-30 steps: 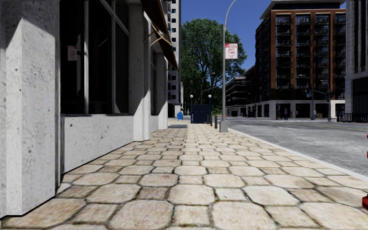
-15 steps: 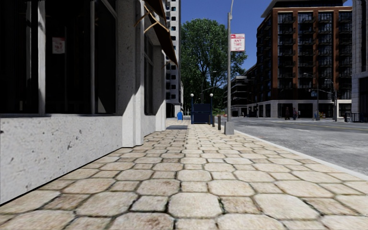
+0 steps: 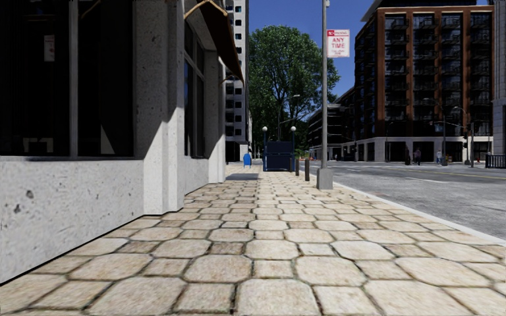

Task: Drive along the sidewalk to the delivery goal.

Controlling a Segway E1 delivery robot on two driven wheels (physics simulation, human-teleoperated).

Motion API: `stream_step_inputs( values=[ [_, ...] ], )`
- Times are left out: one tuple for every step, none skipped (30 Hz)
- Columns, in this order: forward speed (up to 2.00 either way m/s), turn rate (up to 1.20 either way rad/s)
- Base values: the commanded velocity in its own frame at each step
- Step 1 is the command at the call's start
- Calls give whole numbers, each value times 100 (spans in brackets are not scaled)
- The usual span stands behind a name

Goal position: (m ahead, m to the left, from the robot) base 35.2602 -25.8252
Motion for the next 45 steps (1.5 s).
stream_step_inputs(
  values=[
    [199, -9],
    [199, -15],
    [199, -16],
    [199, -16],
    [199, -7],
    [199, 0],
    [199, 0],
    [199, 0],
    [199, 0],
    [199, 0],
    [199, 0],
    [199, 0],
    [199, 0],
    [199, 0],
    [199, 0],
    [199, 0],
    [199, 0],
    [199, -13],
    [199, -20],
    [199, -21],
    [199, -21],
    [200, -22],
    [200, -22],
    [200, -22],
    [200, -18],
    [200, -18],
    [200, 0],
    [200, 0],
    [200, 0],
    [200, 0],
    [200, 0],
    [200, 0],
    [200, 0],
    [200, 0],
    [200, 0],
    [200, 0],
    [200, 0],
    [200, 0],
    [200, 0],
    [200, 0],
    [200, 0],
    [200, 0],
    [200, 0],
    [200, 0],
    [200, 0]
  ],
)
